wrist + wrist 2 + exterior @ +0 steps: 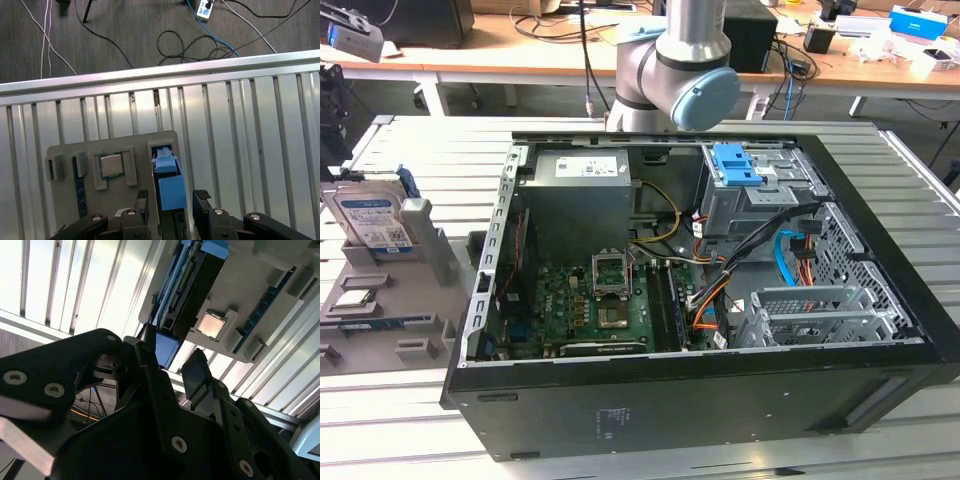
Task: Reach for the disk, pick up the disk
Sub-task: 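Pick up the disk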
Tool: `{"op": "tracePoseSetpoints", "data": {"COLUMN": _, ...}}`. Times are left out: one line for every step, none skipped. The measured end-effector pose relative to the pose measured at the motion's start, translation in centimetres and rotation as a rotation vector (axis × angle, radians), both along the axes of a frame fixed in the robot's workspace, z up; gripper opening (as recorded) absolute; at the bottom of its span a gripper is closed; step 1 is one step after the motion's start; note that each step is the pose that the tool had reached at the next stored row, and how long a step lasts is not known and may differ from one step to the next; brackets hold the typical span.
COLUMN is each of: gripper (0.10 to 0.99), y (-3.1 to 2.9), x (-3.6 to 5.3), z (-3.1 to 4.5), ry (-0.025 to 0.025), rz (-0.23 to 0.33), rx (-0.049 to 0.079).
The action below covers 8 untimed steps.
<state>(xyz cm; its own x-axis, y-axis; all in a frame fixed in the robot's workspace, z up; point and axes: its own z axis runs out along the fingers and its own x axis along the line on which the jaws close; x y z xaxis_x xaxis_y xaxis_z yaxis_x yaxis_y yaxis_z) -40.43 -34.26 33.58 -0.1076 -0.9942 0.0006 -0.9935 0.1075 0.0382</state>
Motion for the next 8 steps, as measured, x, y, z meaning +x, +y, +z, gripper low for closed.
{"op": "tracePoseSetpoints", "data": {"gripper": 0.482, "y": 0.13, "x": -0.03, "z": -0.44, "ry": 0.0001, "rz": 0.005, "rx": 0.000}}
{"op": "tracePoseSetpoints", "data": {"gripper": 0.482, "y": 0.16, "x": -0.02, "z": -0.68, "ry": 0.0000, "rz": 0.007, "rx": 0.000}}
{"op": "tracePoseSetpoints", "data": {"gripper": 0.482, "y": 0.18, "x": -0.02, "z": -0.85, "ry": -0.0001, "rz": 0.008, "rx": 0.000}}
{"op": "tracePoseSetpoints", "data": {"gripper": 0.482, "y": 0.19, "x": -0.02, "z": -1.14, "ry": 0.0000, "rz": 0.009, "rx": 0.000}}
{"op": "tracePoseSetpoints", "data": {"gripper": 0.482, "y": 0.20, "x": -0.03, "z": -1.62, "ry": 0.0000, "rz": 0.011, "rx": 0.000}}
{"op": "tracePoseSetpoints", "data": {"gripper": 0.482, "y": 0.20, "x": -0.03, "z": -1.90, "ry": 0.0000, "rz": 0.012, "rx": 0.000}}
{"op": "tracePoseSetpoints", "data": {"gripper": 0.482, "y": 0.20, "x": -0.03, "z": -2.05, "ry": 0.0000, "rz": 0.012, "rx": 0.000}}
{"op": "tracePoseSetpoints", "data": {"gripper": 0.482, "y": 0.20, "x": -0.04, "z": -2.26, "ry": 0.0001, "rz": 0.013, "rx": 0.000}}
